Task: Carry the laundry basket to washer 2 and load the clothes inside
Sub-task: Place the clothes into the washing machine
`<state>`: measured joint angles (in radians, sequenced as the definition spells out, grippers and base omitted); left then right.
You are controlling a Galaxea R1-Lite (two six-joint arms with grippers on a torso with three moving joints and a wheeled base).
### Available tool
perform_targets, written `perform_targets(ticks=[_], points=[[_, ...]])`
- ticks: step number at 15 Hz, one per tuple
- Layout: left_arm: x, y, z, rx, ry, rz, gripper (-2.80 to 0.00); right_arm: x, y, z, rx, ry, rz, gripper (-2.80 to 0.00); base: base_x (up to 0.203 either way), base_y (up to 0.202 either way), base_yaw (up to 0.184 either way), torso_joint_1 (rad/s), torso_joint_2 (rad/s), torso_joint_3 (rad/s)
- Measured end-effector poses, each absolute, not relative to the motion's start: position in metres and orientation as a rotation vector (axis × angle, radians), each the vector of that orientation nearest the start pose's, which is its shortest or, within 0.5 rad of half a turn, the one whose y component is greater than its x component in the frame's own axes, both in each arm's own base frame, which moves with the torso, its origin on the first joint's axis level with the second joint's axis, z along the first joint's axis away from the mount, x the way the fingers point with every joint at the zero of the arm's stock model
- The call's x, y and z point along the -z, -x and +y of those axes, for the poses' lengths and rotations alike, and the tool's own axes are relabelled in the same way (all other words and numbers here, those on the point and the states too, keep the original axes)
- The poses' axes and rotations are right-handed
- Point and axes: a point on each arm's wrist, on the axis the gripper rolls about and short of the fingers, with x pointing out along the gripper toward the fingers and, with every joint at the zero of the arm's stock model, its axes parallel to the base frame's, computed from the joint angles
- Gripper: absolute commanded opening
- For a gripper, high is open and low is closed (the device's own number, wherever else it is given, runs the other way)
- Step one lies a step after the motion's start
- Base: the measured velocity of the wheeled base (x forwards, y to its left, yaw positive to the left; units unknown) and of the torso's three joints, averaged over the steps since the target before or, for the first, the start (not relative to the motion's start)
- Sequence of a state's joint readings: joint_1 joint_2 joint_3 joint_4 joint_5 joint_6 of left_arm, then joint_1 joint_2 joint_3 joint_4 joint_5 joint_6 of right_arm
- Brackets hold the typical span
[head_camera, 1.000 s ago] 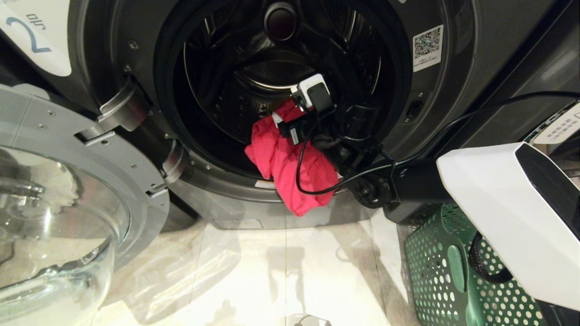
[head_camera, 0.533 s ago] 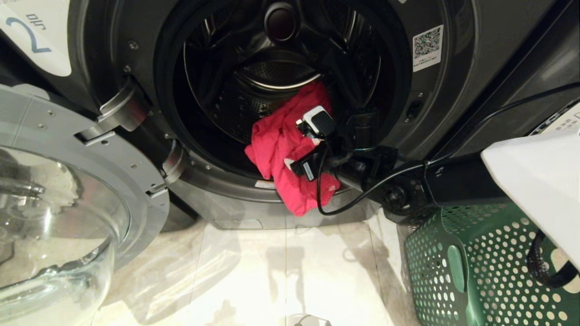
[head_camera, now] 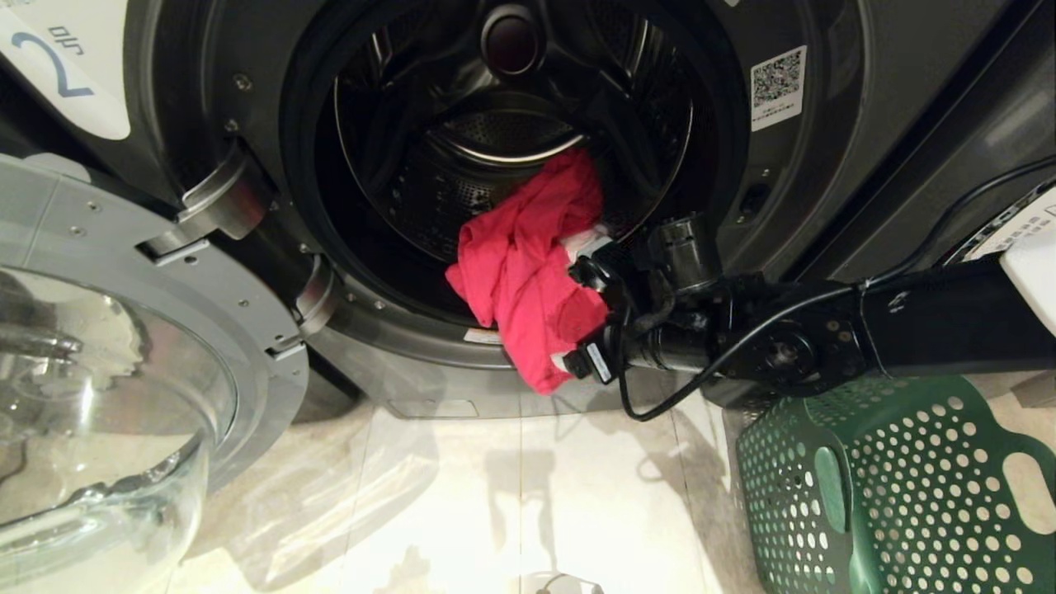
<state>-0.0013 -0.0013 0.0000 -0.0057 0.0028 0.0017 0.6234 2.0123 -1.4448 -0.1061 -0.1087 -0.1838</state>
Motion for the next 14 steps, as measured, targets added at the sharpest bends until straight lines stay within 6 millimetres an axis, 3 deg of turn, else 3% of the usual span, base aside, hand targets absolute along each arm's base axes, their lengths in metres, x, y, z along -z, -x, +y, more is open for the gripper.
perform_targets(ticks=[4, 14], points=[[-0.076, 0.023, 0.000, -0.001, -0.002, -0.007, -2.80, -0.179, -0.336, 0.241, -0.547, 0.360, 0.444, 0.00, 0.000, 0.000, 0.000, 0.000, 0.00, 0.000], [-0.076, 0.023, 0.000, -0.001, -0.002, -0.007, -2.80, -0.147, -0.389, 0.278, -0.425, 0.362, 0.365, 0.00, 0.000, 0.000, 0.000, 0.000, 0.00, 0.000]])
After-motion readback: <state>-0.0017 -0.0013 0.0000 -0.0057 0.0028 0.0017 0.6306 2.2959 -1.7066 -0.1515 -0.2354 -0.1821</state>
